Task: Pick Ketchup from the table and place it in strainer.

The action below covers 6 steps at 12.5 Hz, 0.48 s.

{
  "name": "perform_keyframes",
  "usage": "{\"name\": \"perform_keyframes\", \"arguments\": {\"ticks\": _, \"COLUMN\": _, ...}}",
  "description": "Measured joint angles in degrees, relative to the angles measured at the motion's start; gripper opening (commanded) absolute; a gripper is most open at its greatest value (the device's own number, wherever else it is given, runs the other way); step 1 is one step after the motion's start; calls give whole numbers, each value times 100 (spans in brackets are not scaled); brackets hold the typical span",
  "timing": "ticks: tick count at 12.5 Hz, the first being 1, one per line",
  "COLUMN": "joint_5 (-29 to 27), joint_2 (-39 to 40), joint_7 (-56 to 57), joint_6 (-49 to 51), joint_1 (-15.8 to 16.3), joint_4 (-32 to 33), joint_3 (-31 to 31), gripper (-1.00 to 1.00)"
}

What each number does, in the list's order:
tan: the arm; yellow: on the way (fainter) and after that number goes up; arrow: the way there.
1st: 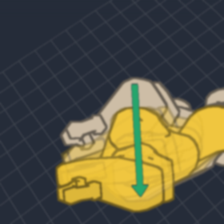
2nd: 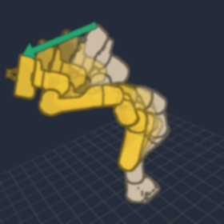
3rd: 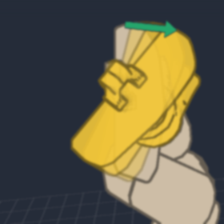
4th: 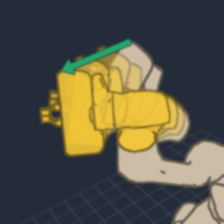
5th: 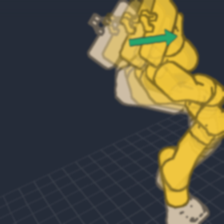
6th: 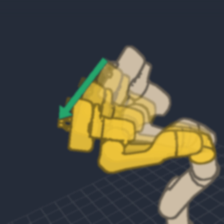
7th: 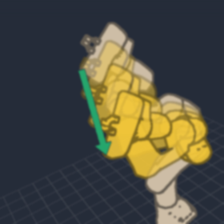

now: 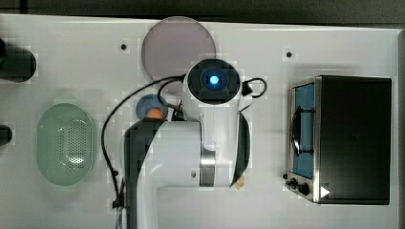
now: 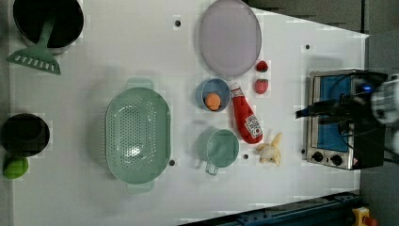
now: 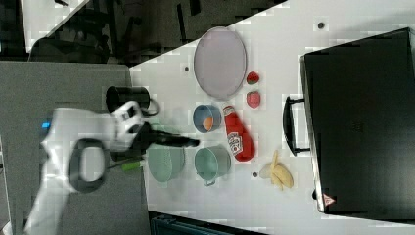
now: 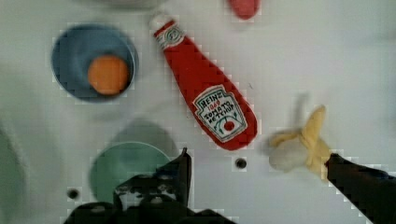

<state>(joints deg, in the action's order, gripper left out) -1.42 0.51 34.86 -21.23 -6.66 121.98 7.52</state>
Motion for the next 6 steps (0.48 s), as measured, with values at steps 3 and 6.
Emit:
{"name": "perform_keyframes", "arguments": {"ticks": 3, "joint_5": 64, "joint_2": 310, "joint_7": 1010, "joint_6": -1113, "joint_1": 20, "joint_4": 705, "joint_3": 52, "gripper": 100}}
{"name": "perform_keyframes", "arguments": {"ticks": 6, "joint_5": 63, "joint_2": 379, "joint_7": 1430, "joint_6": -2076, "joint_1": 28, "joint_4": 1220, "joint_3": 48, "gripper": 100}}
